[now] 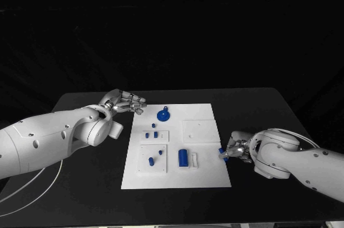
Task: Assemble the parts on the task board
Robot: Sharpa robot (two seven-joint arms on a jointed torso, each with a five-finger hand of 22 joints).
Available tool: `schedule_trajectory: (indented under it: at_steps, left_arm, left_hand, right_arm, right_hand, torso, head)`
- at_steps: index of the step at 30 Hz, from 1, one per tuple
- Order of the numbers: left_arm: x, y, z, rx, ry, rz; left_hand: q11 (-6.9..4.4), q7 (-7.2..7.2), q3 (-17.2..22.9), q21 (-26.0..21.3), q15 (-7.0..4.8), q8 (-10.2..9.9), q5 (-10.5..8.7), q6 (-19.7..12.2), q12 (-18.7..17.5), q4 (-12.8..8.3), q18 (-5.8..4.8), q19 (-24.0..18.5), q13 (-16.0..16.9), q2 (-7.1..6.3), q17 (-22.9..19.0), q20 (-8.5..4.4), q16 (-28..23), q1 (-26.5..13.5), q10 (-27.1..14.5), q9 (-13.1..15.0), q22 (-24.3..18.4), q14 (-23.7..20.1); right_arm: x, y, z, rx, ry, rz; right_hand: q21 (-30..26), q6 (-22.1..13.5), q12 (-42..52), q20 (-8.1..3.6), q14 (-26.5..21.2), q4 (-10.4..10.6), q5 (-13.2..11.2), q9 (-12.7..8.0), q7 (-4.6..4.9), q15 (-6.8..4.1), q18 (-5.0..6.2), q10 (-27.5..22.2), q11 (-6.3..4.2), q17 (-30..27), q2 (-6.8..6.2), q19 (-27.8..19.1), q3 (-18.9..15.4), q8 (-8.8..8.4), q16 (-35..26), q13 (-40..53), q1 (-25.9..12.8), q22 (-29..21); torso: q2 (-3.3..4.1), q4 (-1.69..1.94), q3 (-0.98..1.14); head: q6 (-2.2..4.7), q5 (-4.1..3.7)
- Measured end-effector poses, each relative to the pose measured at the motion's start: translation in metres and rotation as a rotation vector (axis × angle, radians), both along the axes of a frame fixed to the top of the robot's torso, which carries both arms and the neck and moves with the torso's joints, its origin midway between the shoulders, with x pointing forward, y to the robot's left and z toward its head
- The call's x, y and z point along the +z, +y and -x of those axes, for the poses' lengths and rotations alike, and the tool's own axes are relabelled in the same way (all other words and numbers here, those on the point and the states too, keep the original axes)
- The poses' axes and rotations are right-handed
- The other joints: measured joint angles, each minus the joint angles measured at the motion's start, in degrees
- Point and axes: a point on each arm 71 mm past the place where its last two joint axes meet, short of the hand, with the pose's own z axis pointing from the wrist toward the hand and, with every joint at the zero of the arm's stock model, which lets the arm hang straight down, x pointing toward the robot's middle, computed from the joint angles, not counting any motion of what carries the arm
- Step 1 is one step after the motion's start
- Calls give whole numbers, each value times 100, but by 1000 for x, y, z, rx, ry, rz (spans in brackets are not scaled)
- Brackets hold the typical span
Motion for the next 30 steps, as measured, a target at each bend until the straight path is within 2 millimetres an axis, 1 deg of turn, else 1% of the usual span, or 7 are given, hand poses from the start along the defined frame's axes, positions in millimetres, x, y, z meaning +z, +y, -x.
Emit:
schedule_trajectory:
  at_steps: [2,5,11,15,18,24,30]
  left_arm:
    - [0,0,0,0,1,0]
    - [0,0,0,0,2,0]
    - [0,0,0,0,4,-1]
    - [-1,0,0,-1,5,-1]
    - [-1,0,0,-1,5,-2]
    - [-1,-1,0,-2,6,-1]
    - [-1,-3,0,-5,7,-1]
  left_hand:
    - [0,0,0,0,0,0,0,0,0,0,0,0,0,-2,0,0,0,2,0,0,0,0]
    - [0,0,0,0,0,0,0,0,0,0,0,0,0,-2,0,0,0,2,0,0,0,0]
    - [0,0,-1,0,0,0,0,0,0,-1,0,0,0,-2,-1,0,0,2,0,0,0,0]
    - [0,0,-1,0,0,0,0,0,0,-1,0,0,0,-2,-1,0,0,2,0,0,1,0]
    - [0,0,-1,0,0,0,0,0,0,-1,0,0,0,-2,-1,0,0,2,0,0,1,0]
    - [0,0,-1,0,0,0,0,0,0,-1,0,-1,0,-2,1,0,0,2,0,0,1,0]
    - [0,0,9,0,0,0,0,0,0,9,0,-1,0,-2,3,0,0,2,0,0,1,0]
  right_arm:
    - [2,-4,0,-15,-7,-8]
    - [9,-6,0,-30,-25,-21]
    - [30,7,1,-10,-79,-65]
    - [39,12,1,0,-106,-79]
    - [43,15,0,3,-117,-86]
    - [42,29,1,12,-99,-125]
    - [25,43,6,25,-38,-150]
  right_hand:
    - [0,-2,0,0,0,0,-1,-103,2,0,0,-2,0,-7,25,0,0,-1,0,0,25,0]
    - [0,17,0,0,0,0,-1,-95,25,0,0,-9,-13,-7,31,0,1,7,0,0,31,0]
    - [0,40,0,0,0,-1,-1,-74,2,0,0,2,-23,-19,31,0,1,23,0,-5,31,0]
    - [0,40,0,0,0,-22,-2,-74,2,0,0,3,-24,-19,31,0,22,23,0,-5,31,0]
    - [0,40,0,0,-1,-23,-19,-74,2,1,0,3,-24,-26,31,0,23,23,0,-5,31,0]
    - [0,38,-22,0,-1,-24,49,-76,3,1,0,3,-24,-34,30,0,23,21,0,-12,30,-1]
    - [0,37,-23,0,-6,-30,49,-76,4,7,0,4,-24,-46,29,0,28,20,0,-12,30,-1]
  torso:
    - [0,-1,-1]
    - [0,-2,-2]
    - [0,-1,-2]
    - [-1,2,-5]
    - [0,3,-7]
    - [-1,1,-10]
    - [0,1,-8]
  head:
    - [3,8]
    - [5,19]
    - [14,28]
    - [15,29]
    - [12,52]
    - [-13,107]
    - [-30,138]
